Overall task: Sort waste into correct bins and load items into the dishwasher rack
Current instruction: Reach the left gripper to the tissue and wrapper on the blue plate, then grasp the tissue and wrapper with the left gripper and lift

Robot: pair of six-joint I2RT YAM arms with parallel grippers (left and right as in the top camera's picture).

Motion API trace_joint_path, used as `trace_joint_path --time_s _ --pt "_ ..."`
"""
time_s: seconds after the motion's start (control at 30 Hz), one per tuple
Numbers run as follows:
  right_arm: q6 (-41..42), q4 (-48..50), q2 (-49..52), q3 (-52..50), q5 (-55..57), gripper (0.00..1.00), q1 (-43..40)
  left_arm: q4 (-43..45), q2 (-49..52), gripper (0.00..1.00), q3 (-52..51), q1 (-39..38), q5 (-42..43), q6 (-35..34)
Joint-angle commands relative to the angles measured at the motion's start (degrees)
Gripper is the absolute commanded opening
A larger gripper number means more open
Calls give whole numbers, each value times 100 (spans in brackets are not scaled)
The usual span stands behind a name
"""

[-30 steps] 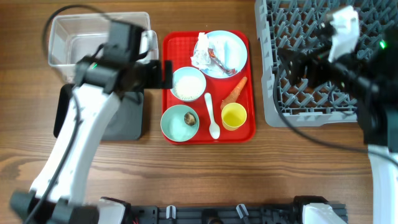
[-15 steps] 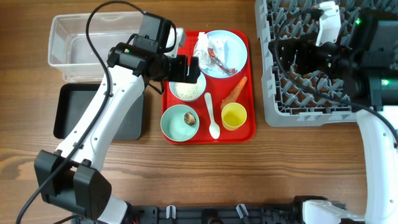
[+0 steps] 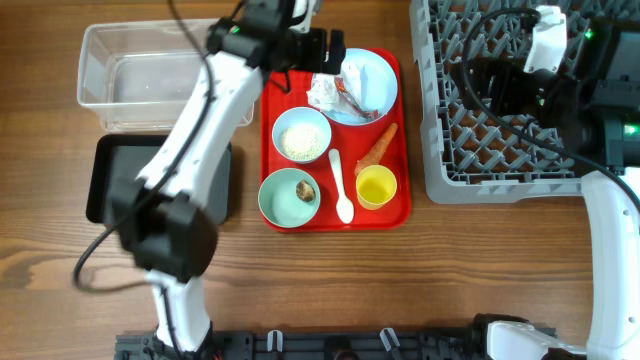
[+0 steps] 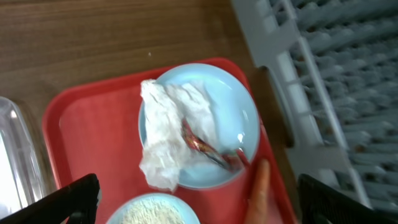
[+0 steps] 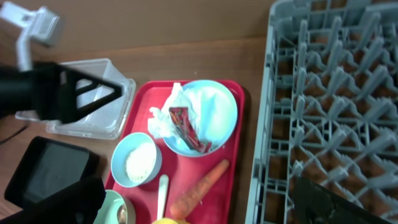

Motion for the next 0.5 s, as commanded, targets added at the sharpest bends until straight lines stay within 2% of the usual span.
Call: trace_joint_path --time_s 0.0,0.1,0.17,0.47 --pt "101 -116 -81 129 55 100 -52 -243 909 99 846 -267 -872 144" --pt "101 -186 -81 127 55 100 -52 -168 1283 94 857 -389 -1049 138" --pt "101 -227 -79 127 55 100 -52 -9 1521 100 857 -457 -1047 131" --pt "42 -492 -74 122 105 100 -52 656 2166 100 857 -535 -1073 -601"
